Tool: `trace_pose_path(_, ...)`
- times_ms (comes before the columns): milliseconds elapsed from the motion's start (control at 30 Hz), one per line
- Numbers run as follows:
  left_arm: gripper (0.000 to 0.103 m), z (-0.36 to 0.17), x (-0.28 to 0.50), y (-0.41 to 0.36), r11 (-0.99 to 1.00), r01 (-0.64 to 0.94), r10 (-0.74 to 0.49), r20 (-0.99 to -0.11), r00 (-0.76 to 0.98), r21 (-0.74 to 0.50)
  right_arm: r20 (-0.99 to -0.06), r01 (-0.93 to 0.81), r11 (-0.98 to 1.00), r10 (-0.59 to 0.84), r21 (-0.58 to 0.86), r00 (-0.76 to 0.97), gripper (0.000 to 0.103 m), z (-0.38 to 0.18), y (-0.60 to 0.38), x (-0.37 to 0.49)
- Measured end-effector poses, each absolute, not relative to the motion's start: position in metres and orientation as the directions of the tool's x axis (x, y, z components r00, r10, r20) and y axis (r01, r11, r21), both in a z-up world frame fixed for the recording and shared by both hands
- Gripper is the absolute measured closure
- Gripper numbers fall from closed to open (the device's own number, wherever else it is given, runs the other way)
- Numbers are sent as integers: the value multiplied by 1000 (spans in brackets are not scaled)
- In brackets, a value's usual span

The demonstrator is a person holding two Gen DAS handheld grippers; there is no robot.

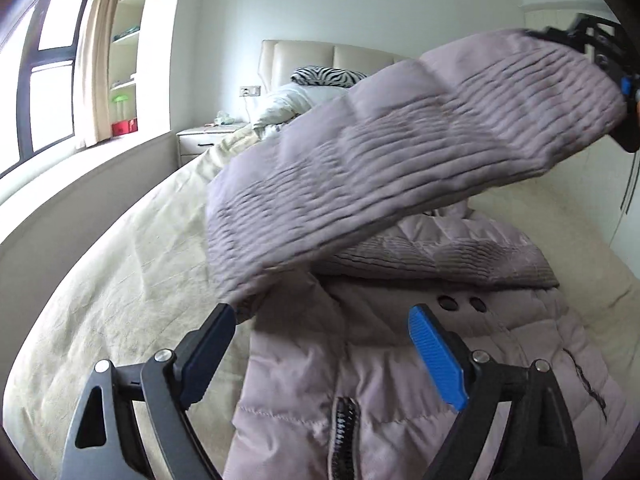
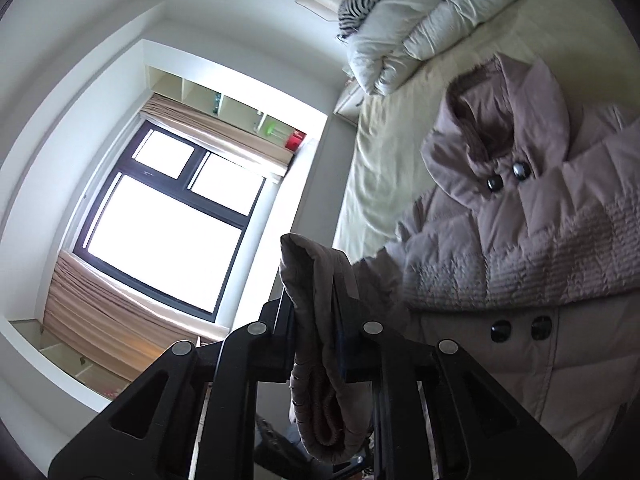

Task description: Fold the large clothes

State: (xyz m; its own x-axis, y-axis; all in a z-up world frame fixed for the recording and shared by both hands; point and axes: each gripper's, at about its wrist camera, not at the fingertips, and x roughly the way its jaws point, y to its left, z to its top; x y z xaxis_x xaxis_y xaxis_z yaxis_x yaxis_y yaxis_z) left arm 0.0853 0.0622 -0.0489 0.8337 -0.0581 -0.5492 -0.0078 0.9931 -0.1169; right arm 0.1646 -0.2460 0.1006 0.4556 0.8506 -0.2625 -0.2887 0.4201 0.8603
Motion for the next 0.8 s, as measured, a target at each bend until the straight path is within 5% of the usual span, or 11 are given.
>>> trace_pose_path(300, 15, -74, 186, 102, 958, -178, -12, -658, 753, -222, -167, -443, 401, 862, 802, 478, 89, 220, -228, 176)
trace_pose_path(433, 41, -79, 212, 115, 945, -227, 7, -676, 737, -237, -168, -466, 423, 853, 777, 495, 89, 232, -232, 173)
trace_pose_path(567, 62, -100, 231, 108, 974, -206, 68, -739, 671, -97, -161, -417, 425, 829, 804, 535, 89, 203, -262, 182)
trace_pose_path(800, 62, -107, 226, 104, 979, -204, 138, -714, 686, -6, -264, -207, 485, 731, 849, 630, 90, 100, -343, 224)
